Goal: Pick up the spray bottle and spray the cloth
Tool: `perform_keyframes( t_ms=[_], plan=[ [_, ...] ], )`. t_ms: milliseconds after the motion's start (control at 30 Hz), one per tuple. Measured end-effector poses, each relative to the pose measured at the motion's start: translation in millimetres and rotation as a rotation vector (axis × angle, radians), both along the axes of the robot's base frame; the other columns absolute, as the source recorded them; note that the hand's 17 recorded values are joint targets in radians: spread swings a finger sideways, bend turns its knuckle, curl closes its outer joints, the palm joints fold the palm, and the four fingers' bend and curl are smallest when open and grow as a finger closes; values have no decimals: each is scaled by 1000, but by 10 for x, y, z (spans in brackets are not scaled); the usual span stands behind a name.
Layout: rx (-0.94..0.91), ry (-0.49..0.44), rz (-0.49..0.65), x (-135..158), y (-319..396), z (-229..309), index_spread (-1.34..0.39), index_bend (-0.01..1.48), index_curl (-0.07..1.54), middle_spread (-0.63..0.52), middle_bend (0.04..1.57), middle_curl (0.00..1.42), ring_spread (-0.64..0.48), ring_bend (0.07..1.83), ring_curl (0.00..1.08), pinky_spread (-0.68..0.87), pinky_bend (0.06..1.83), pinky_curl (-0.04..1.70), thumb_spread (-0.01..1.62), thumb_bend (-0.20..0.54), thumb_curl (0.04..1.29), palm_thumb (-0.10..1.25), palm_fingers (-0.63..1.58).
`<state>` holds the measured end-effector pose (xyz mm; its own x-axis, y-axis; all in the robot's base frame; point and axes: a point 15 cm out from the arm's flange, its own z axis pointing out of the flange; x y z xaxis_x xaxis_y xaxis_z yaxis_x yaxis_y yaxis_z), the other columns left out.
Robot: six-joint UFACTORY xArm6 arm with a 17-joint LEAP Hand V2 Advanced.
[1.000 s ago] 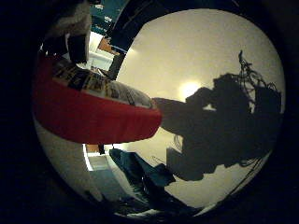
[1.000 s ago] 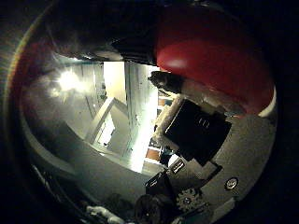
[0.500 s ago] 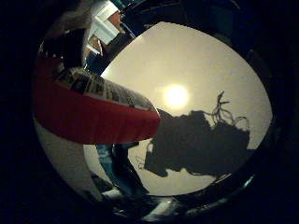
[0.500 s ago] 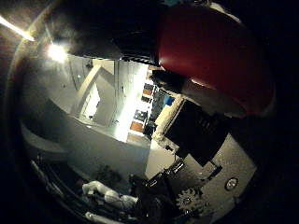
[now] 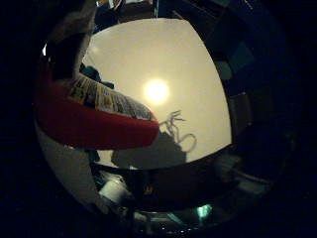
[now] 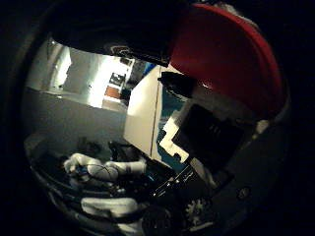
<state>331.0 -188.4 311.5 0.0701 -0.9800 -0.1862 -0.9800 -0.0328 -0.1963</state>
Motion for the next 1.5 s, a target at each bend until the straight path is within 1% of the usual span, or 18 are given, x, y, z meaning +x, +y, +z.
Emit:
perform_keyframes(
  t_ms=[167, 333, 733, 967, 1100, 1333, 1500],
  plan=[
    [-148, 80, 89, 61, 290, 65, -187, 1238, 821, -134, 1397, 808, -228, 1353, 831, -197, 1075, 1234, 1060, -13, 558, 1075, 1113],
    [-271, 129, 145, 164, 560, 96, -187, 1239, 819, -134, 1397, 807, -228, 1352, 832, -202, 1076, 1243, 1061, -14, 562, 1070, 1114],
    [-553, 166, 251, 416, 1100, 149, -186, 1240, 815, -134, 1397, 805, -229, 1349, 834, -207, 1072, 1251, 1065, -14, 566, 1056, 1116],
    [-615, 249, 286, 392, 1349, 14, -186, 1239, 814, -134, 1396, 804, -229, 1347, 835, -206, 1074, 1246, 1066, -15, 567, 1050, 1118],
    [-627, 257, 304, 409, 1495, -57, -186, 1239, 814, -134, 1396, 804, -229, 1346, 835, -205, 1078, 1239, 1067, -14, 564, 1049, 1118],
    [-662, 282, 312, 425, 1527, -151, -186, 1240, 814, -134, 1396, 804, -230, 1352, 835, -203, 1083, 1231, 1068, -14, 562, 1050, 1117],
    [-662, 277, 312, 432, 1528, -130, -186, 1240, 814, -134, 1397, 804, -230, 1353, 834, -202, 1085, 1227, 1068, -14, 561, 1050, 1117]
  ],
)
